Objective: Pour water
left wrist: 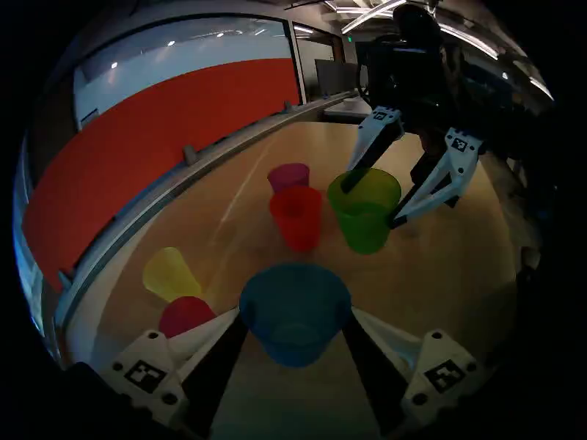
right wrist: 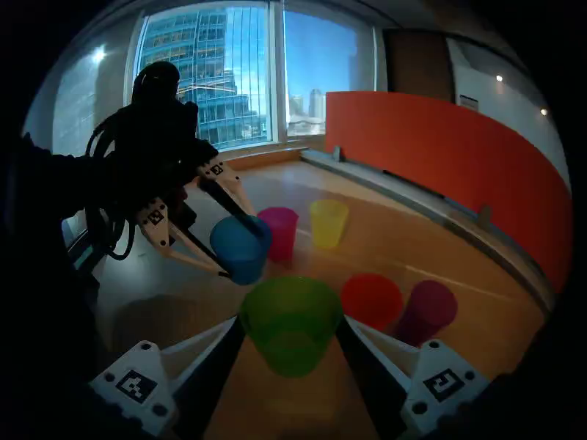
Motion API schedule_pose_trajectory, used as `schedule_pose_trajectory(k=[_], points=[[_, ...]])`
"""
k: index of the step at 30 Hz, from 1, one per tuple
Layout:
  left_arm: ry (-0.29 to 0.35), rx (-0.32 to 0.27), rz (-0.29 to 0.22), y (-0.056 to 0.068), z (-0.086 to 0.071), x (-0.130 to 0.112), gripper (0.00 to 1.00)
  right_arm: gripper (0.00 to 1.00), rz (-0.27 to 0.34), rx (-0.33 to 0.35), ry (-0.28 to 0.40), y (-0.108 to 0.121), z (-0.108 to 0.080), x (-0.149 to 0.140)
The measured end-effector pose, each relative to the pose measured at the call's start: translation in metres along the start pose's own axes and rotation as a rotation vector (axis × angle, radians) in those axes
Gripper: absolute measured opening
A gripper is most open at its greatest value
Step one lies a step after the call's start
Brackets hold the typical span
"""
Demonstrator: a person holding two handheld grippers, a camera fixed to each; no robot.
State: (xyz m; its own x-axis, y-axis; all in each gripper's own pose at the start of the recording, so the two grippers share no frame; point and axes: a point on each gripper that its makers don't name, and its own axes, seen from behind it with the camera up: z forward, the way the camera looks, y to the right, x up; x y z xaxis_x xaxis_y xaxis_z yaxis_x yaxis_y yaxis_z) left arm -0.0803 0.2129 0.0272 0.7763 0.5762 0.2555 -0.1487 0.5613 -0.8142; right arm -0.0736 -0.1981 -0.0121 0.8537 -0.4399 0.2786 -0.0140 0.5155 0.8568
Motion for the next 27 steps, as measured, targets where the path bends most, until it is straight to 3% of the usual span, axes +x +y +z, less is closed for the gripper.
schedule_pose_trajectory(k=[14,27], points=[[-0.063,-0.033,0.023,0.007,0.015,-0.017,0.86,0.9,-0.022,0.011,-0.059,-0.001,0.01,-0.016],[-0.067,-0.045,0.006,0.009,0.022,-0.024,0.86,0.9,-0.029,0.006,-0.081,0.0,0.013,-0.024]])
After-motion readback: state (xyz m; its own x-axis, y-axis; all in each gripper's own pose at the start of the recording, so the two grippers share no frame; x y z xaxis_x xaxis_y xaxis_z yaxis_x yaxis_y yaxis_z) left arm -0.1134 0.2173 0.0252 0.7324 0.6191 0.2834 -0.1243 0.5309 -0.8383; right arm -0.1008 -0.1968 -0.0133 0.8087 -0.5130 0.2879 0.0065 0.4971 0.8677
